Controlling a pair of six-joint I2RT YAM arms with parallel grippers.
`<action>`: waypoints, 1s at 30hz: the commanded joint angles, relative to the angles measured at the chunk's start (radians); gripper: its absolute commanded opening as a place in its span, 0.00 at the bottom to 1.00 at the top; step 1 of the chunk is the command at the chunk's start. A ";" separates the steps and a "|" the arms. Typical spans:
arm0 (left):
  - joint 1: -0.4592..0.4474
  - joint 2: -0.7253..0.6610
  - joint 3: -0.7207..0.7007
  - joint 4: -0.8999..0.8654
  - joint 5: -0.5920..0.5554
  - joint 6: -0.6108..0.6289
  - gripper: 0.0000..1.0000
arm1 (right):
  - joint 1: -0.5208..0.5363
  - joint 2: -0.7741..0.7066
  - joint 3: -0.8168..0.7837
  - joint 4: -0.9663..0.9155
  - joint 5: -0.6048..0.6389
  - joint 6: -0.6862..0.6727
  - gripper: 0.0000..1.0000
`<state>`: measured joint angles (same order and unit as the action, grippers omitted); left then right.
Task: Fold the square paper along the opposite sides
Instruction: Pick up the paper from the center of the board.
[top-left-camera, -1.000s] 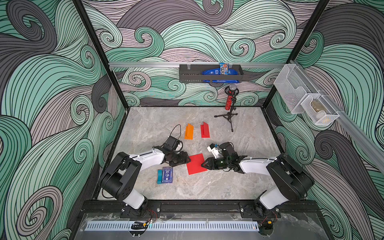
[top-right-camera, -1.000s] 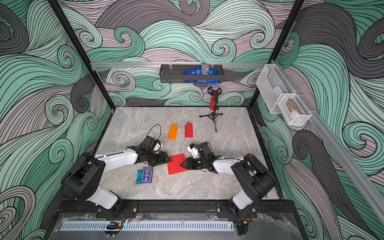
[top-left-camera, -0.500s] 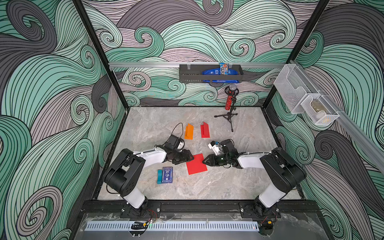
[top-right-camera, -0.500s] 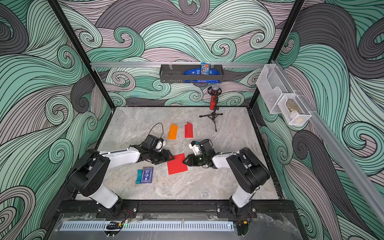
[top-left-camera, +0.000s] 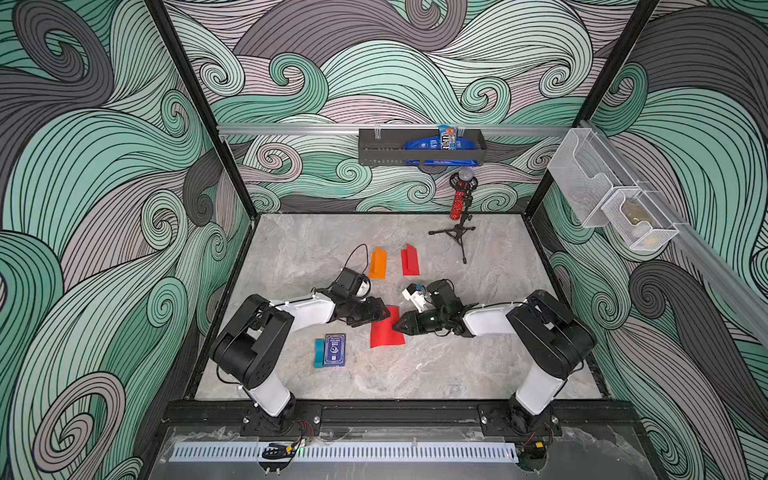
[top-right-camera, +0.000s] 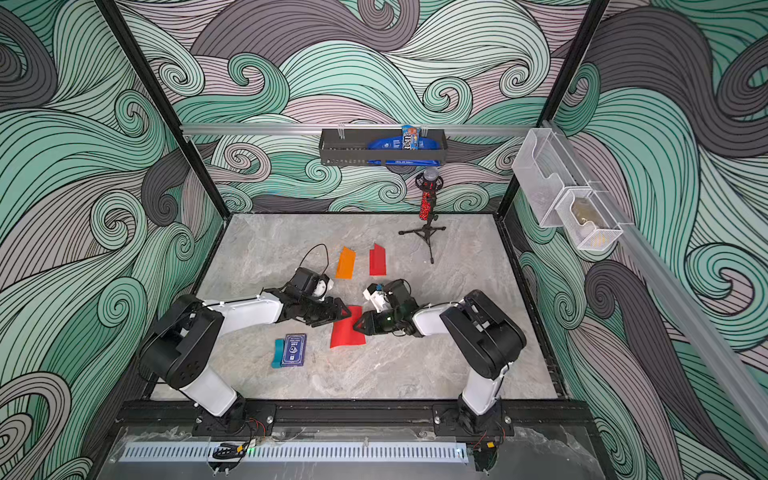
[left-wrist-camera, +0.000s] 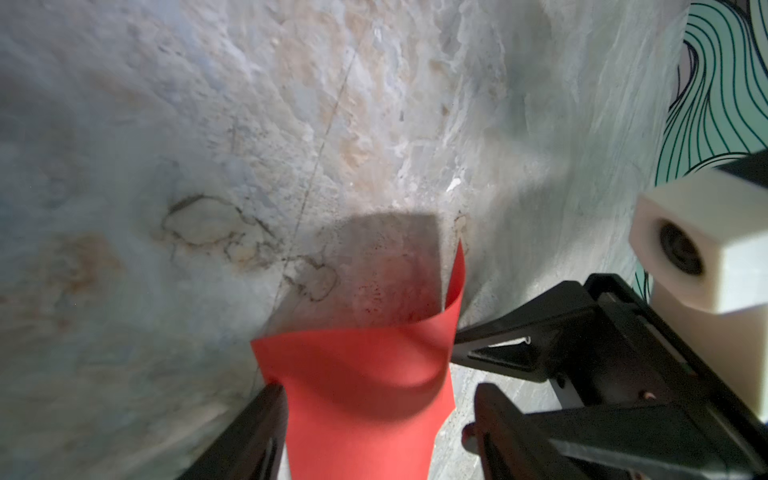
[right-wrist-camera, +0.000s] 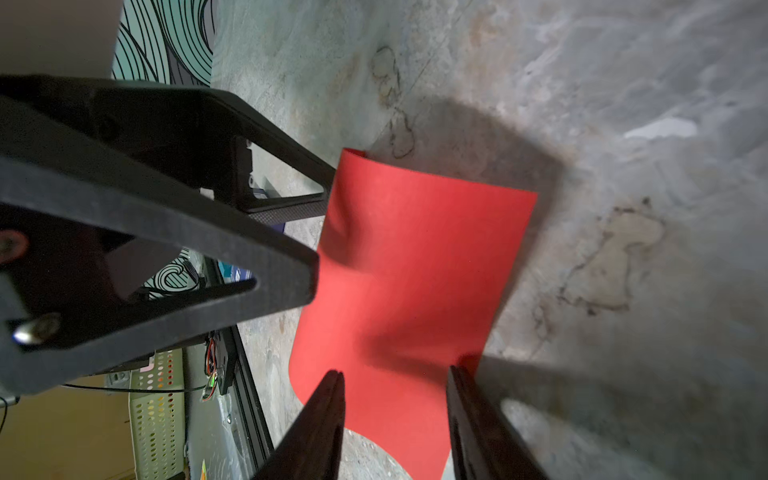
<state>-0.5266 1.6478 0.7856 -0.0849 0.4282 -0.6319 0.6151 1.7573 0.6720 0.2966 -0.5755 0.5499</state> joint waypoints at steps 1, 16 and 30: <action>-0.005 0.053 -0.007 -0.077 -0.047 0.017 0.68 | 0.014 0.018 0.022 -0.022 0.003 0.014 0.44; 0.004 -0.022 0.049 -0.139 -0.015 0.062 0.27 | -0.056 -0.146 0.022 -0.052 -0.032 0.016 0.44; 0.053 -0.217 0.086 -0.045 0.325 0.094 0.26 | -0.140 -0.299 -0.090 0.050 -0.284 0.066 0.55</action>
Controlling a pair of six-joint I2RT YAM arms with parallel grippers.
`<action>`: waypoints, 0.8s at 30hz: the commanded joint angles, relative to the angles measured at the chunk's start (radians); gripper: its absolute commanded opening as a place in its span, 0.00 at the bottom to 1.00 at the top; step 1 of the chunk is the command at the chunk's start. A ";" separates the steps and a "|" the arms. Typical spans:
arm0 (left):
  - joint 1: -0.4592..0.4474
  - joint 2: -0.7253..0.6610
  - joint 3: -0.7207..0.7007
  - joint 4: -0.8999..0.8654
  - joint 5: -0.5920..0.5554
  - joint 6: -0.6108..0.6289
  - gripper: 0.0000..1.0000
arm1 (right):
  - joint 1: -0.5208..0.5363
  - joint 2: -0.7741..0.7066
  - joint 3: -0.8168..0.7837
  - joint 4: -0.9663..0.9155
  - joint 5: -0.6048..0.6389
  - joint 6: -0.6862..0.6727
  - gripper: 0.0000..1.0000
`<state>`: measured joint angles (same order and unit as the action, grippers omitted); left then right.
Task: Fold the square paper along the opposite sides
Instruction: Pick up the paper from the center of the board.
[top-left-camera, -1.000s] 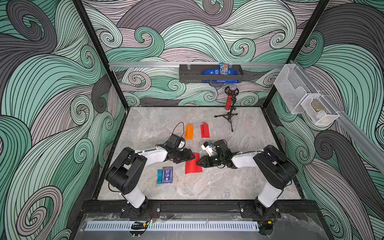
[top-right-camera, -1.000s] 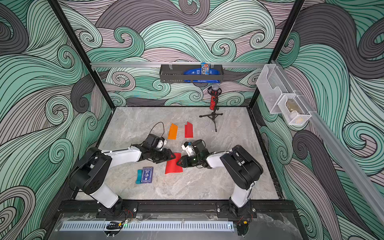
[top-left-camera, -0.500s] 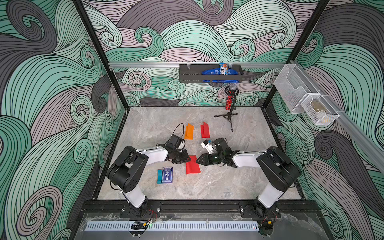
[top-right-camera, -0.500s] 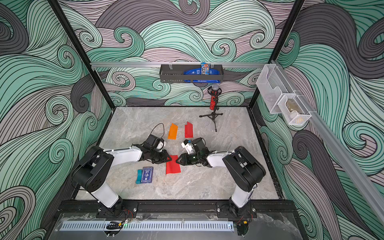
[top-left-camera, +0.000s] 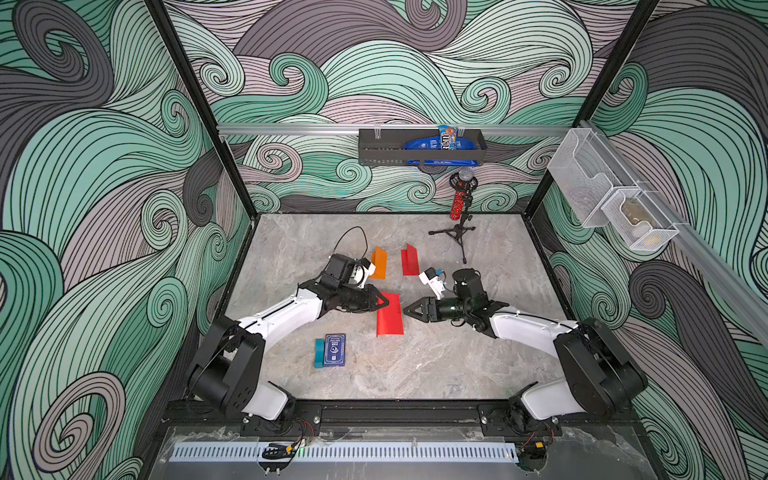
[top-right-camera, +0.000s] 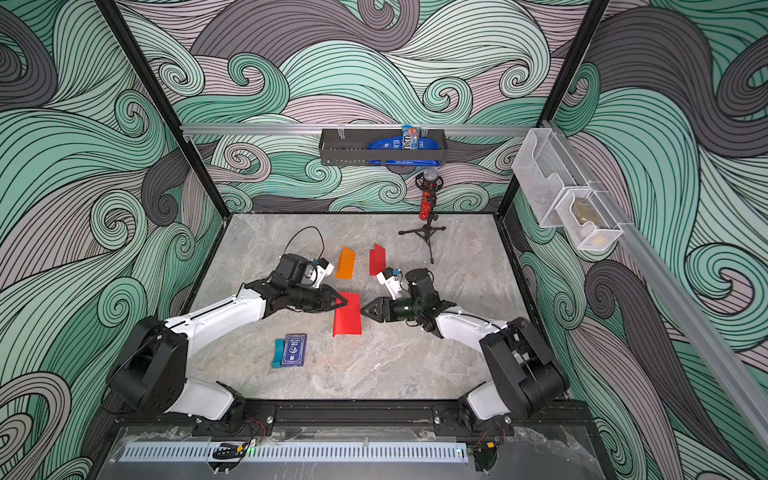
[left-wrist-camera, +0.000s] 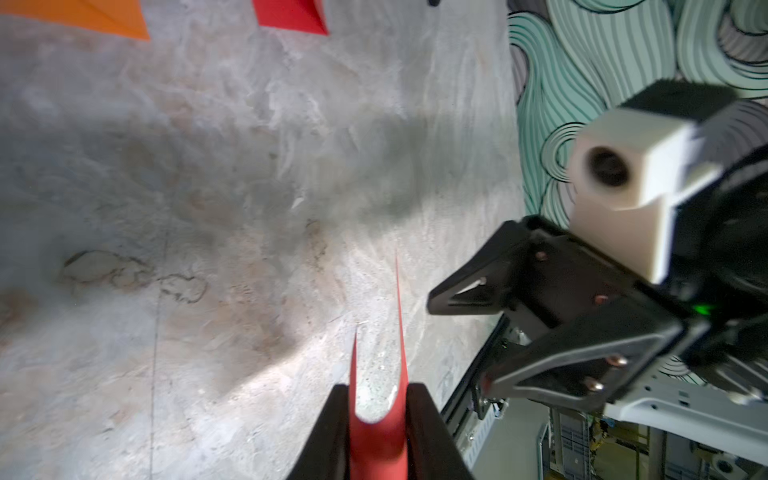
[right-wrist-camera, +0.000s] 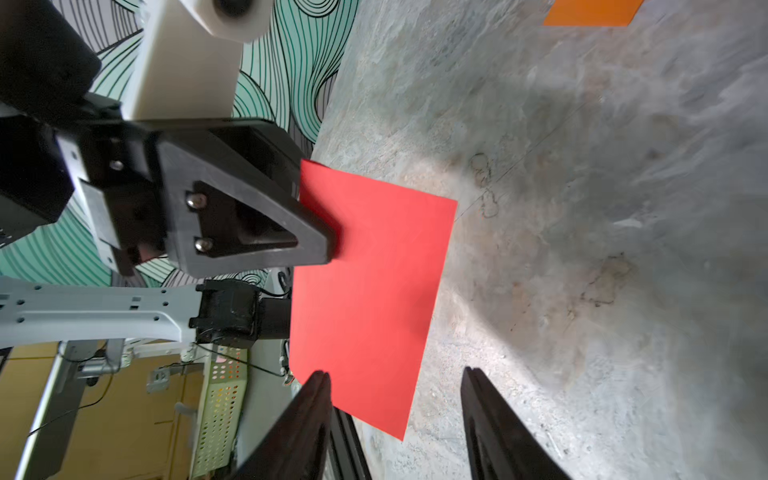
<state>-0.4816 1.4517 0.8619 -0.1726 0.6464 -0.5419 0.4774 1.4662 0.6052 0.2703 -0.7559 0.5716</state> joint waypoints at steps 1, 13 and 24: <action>0.009 -0.024 0.007 0.054 0.117 -0.001 0.26 | -0.002 -0.012 -0.033 0.119 -0.119 0.077 0.56; 0.017 -0.063 -0.021 0.160 0.175 -0.076 0.25 | 0.004 0.026 -0.071 0.452 -0.219 0.322 0.52; 0.030 -0.094 -0.021 0.155 0.163 -0.073 0.26 | -0.001 0.051 -0.059 0.555 -0.231 0.396 0.09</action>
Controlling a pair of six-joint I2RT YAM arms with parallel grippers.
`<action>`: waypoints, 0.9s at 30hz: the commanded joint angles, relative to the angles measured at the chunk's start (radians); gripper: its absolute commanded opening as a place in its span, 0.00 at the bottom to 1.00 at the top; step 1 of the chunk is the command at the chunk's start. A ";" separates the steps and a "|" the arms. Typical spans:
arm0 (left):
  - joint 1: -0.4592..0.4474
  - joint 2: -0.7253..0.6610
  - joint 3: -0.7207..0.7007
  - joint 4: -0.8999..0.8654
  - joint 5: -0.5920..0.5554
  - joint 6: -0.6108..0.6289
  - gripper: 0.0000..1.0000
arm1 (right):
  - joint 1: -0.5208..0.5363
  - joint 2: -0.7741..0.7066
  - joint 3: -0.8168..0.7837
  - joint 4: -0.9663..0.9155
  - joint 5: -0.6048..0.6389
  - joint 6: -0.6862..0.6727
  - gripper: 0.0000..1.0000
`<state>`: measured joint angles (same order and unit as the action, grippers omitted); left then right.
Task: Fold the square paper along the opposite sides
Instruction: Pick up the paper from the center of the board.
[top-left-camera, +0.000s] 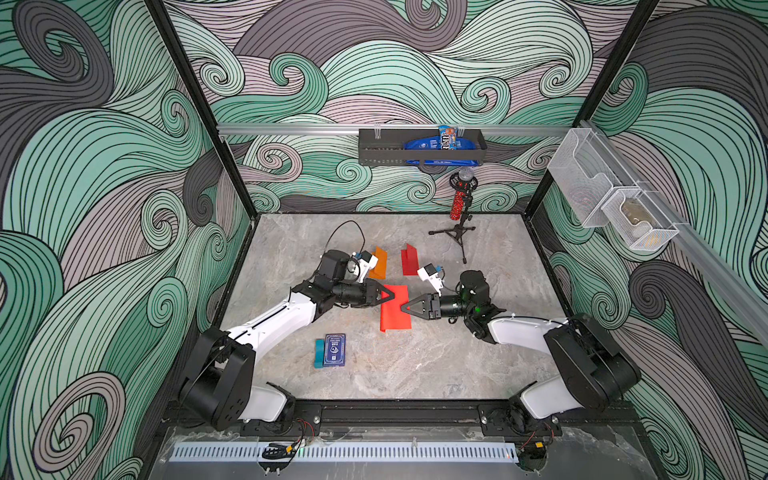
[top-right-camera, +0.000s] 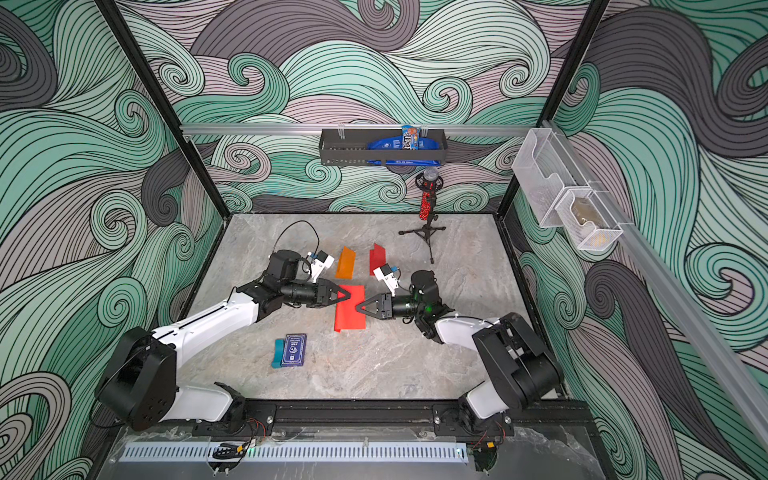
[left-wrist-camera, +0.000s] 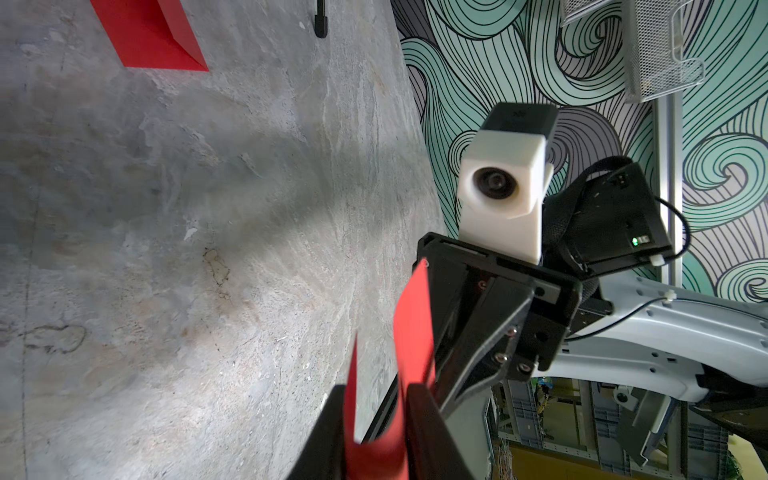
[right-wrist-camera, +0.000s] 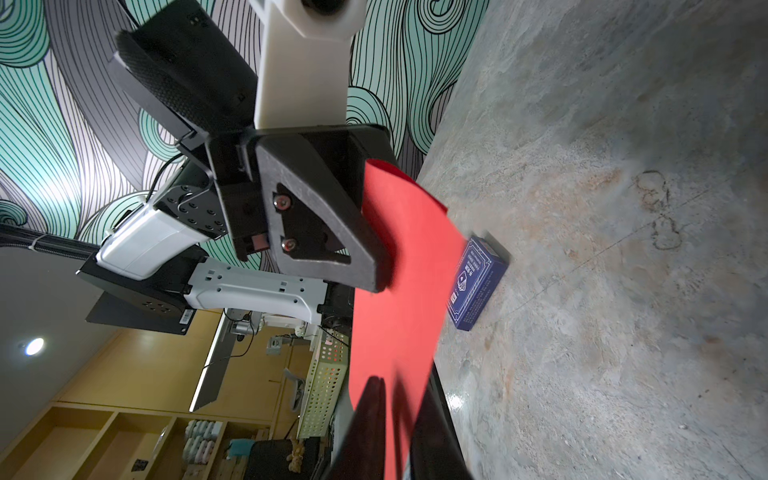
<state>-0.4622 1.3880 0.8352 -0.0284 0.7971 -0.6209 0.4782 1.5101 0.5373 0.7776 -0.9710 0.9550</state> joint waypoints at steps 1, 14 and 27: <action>0.015 -0.032 0.005 0.007 0.010 0.010 0.27 | -0.003 0.009 0.013 0.049 -0.017 0.014 0.05; 0.134 -0.092 -0.014 0.033 0.118 0.013 0.72 | -0.018 -0.084 0.096 -0.013 -0.053 0.007 0.00; 0.134 -0.103 -0.121 0.266 0.219 -0.129 0.69 | -0.024 -0.052 0.145 -0.105 -0.076 -0.045 0.00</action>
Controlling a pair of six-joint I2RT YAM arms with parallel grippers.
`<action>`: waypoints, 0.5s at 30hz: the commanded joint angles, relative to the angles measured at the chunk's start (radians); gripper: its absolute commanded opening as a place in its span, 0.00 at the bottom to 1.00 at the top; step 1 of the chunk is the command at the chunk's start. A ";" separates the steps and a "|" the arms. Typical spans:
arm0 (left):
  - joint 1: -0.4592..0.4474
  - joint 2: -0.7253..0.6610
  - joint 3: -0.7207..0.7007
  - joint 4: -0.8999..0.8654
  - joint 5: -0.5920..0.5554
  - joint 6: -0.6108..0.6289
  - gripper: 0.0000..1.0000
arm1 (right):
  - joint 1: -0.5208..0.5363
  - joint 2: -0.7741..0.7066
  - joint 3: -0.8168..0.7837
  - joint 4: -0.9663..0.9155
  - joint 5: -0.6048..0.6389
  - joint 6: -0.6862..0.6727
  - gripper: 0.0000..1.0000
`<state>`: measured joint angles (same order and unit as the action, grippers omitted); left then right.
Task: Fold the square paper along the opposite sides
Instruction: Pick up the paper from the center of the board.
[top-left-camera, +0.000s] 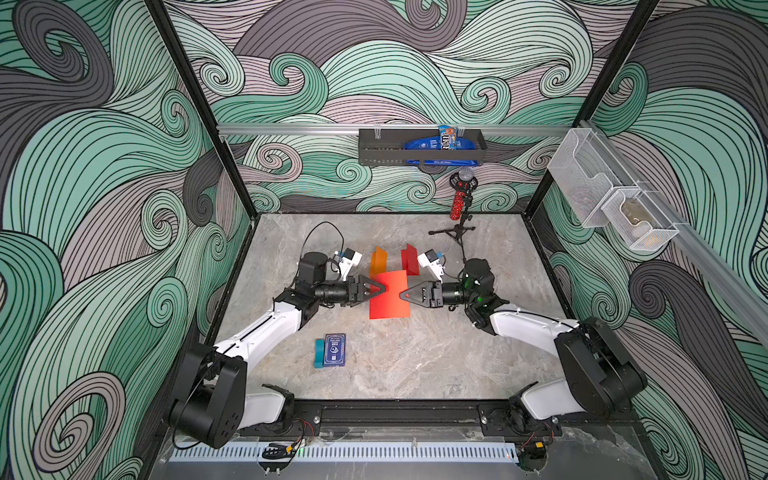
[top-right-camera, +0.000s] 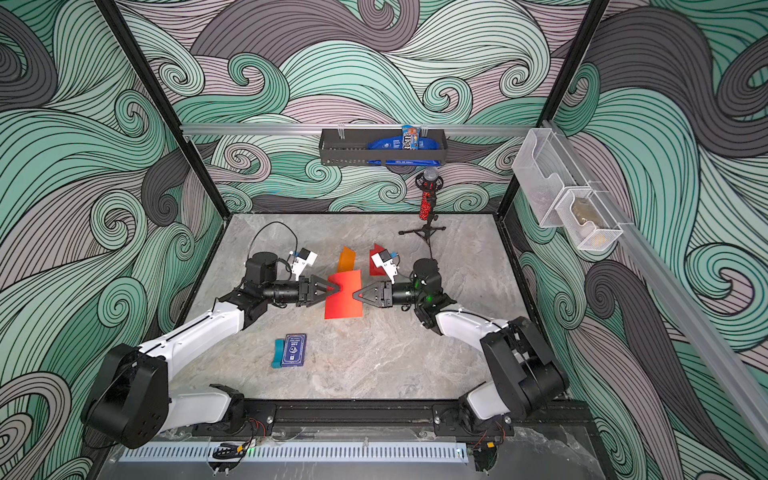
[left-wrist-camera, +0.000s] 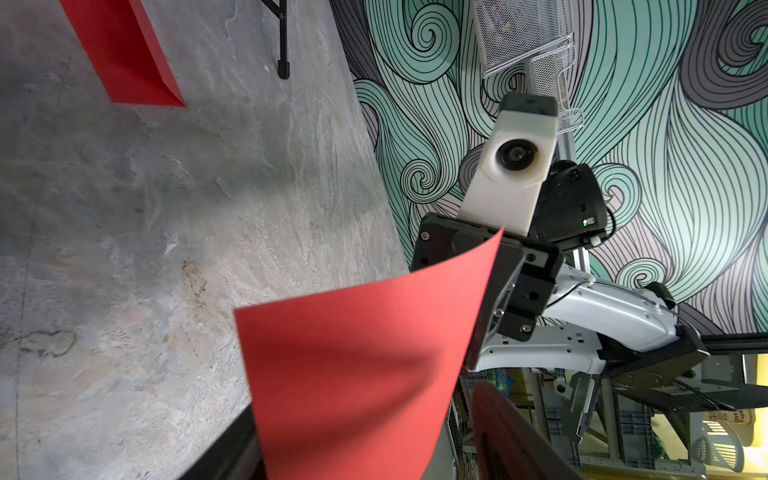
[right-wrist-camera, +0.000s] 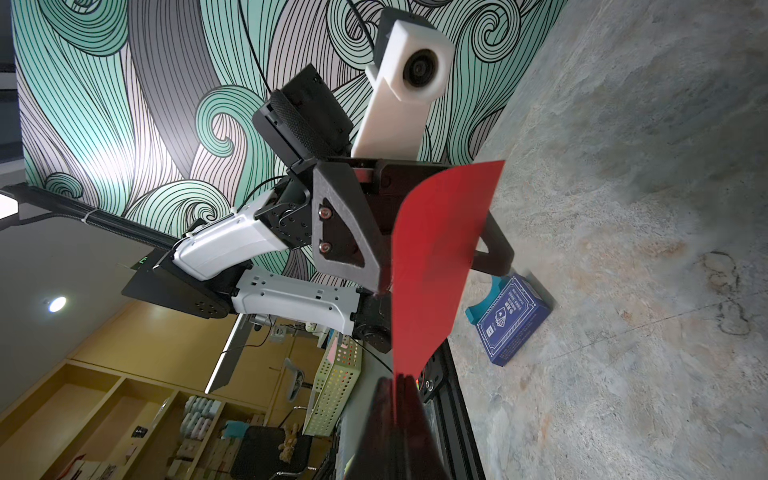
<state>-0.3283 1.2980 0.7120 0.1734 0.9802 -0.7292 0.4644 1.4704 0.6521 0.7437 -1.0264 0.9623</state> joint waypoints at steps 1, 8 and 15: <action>0.001 -0.018 0.002 0.069 0.035 -0.025 0.66 | -0.012 -0.015 0.037 -0.114 -0.018 -0.076 0.00; 0.008 -0.036 0.002 0.050 0.020 -0.018 0.34 | -0.050 -0.038 0.064 -0.305 -0.004 -0.198 0.00; 0.014 -0.034 0.008 0.022 0.006 0.000 0.16 | -0.053 -0.049 0.055 -0.320 -0.006 -0.201 0.00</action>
<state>-0.3214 1.2789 0.7113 0.2016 0.9874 -0.7494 0.4145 1.4445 0.6956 0.4576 -1.0237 0.7902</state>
